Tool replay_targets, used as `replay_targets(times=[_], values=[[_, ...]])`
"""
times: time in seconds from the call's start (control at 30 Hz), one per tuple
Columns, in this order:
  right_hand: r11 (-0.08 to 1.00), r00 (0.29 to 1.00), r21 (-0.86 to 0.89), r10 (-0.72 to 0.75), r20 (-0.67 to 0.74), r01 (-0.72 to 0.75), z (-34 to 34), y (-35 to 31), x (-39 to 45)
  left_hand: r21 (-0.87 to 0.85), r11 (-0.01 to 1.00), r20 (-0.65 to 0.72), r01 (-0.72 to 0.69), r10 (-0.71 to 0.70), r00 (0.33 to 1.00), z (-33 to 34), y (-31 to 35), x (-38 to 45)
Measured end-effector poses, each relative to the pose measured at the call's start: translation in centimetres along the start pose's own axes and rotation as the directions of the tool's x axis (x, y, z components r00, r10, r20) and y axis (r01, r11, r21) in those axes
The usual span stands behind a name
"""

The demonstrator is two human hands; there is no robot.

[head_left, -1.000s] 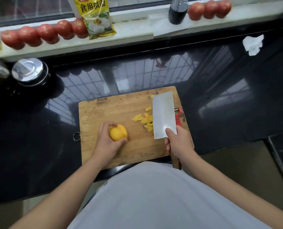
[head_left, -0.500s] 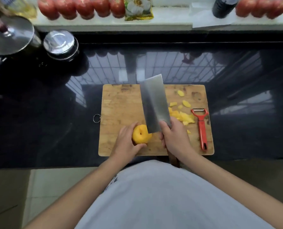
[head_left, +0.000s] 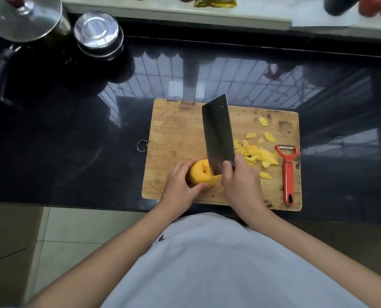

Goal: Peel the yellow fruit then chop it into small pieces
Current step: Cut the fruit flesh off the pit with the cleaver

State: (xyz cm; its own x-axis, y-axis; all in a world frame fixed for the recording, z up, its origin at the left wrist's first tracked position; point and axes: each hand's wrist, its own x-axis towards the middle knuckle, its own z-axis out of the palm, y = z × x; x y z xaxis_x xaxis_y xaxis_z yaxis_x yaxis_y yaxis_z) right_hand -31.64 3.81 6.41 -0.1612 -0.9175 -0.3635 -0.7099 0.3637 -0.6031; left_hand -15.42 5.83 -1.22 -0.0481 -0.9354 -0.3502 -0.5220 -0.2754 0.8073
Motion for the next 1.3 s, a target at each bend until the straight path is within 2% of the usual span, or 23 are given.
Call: replay_targets(times=[0.13, 0.5, 0.73, 1.0, 1.3], values=[[1.0, 1.0, -0.006, 0.025, -0.002, -0.025, -0.1, -0.2, 0.1, 0.0, 1.0, 0.0, -0.006, 0.006, 1.0, -0.1, 0.0, 0.0], [0.998, 0.999, -0.067, -0.022, -0.024, 0.021, 0.5, -0.5, -0.3, 0.011, 1.0, -0.015, -0.01, 0.01, 1.0, 0.1, -0.4, 0.0], [0.989, 1.0, -0.15, -0.017, -0.026, 0.013, 1.5, -0.8, 0.0, -0.008, 0.999, -0.038, -0.033, 0.033, 0.999, 0.2, -0.6, 0.1], [0.999, 0.996, 0.027, 0.042, 0.074, -0.044, 1.3, 1.0, 1.3, -0.008, 1.0, -0.025, -0.007, 0.007, 1.0, 0.3, -0.7, 0.2], [0.997, 0.99, 0.06, 0.037, 0.136, -0.046, 0.6, 1.1, 1.9, 0.011, 1.0, -0.011, 0.027, -0.027, 1.0, 0.1, -0.2, 0.1]])
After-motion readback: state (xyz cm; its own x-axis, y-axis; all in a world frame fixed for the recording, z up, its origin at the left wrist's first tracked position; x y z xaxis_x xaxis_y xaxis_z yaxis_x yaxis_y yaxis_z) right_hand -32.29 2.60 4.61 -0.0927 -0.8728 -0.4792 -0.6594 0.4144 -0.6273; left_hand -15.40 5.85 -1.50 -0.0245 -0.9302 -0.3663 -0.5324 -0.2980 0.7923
